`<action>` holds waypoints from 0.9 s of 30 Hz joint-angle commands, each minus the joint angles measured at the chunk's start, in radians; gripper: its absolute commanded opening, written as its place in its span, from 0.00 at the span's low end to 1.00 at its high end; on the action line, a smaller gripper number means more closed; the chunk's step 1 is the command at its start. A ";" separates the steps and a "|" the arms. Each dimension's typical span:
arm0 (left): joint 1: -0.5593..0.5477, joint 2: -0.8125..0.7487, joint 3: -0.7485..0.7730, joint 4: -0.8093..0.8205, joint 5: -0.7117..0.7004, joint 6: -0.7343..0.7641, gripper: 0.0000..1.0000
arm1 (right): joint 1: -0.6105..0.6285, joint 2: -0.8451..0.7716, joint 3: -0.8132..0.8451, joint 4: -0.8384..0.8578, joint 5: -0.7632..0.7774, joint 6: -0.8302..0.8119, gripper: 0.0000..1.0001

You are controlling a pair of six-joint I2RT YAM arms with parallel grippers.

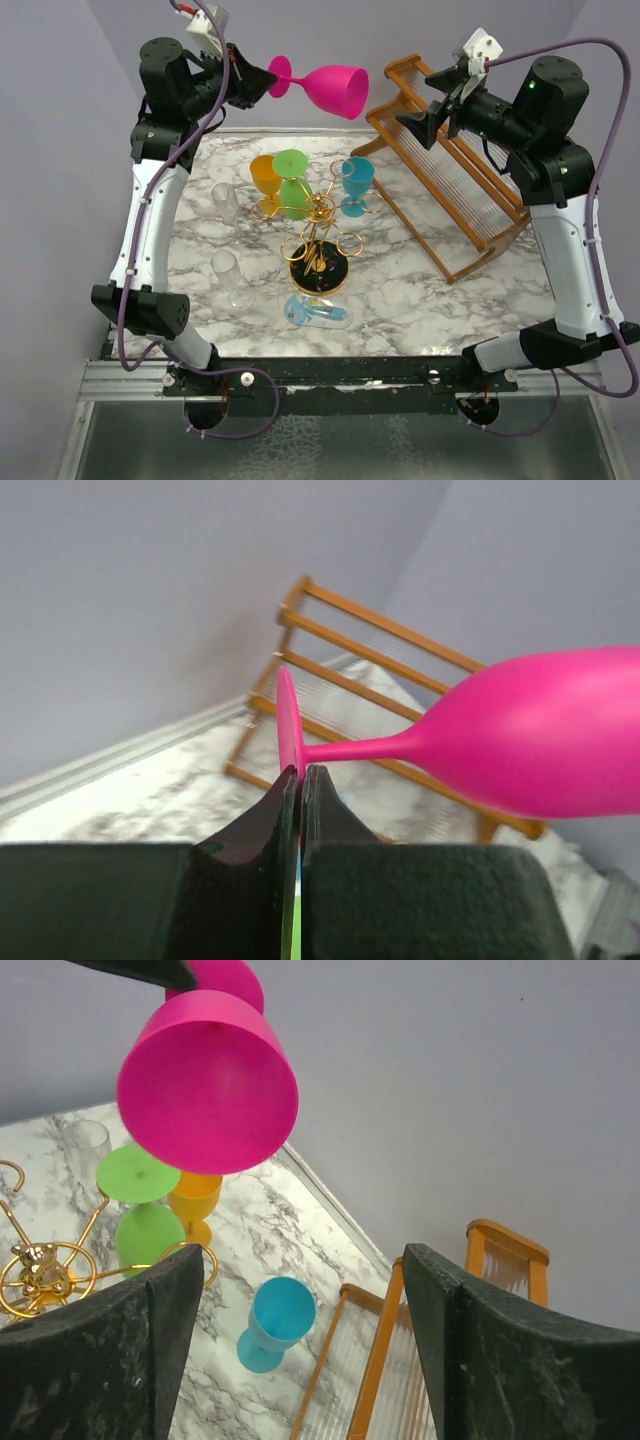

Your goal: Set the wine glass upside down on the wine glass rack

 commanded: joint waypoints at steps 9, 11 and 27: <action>0.001 -0.136 0.191 -0.224 -0.472 0.641 0.00 | -0.004 -0.064 -0.049 -0.055 0.085 -0.083 0.90; -0.004 -0.136 0.200 -0.218 -0.504 0.667 0.00 | -0.004 -0.067 -0.060 -0.051 0.095 -0.085 0.91; -0.318 0.003 0.320 -0.176 -0.800 0.994 0.00 | -0.035 -0.134 -0.183 0.035 0.437 -0.047 0.93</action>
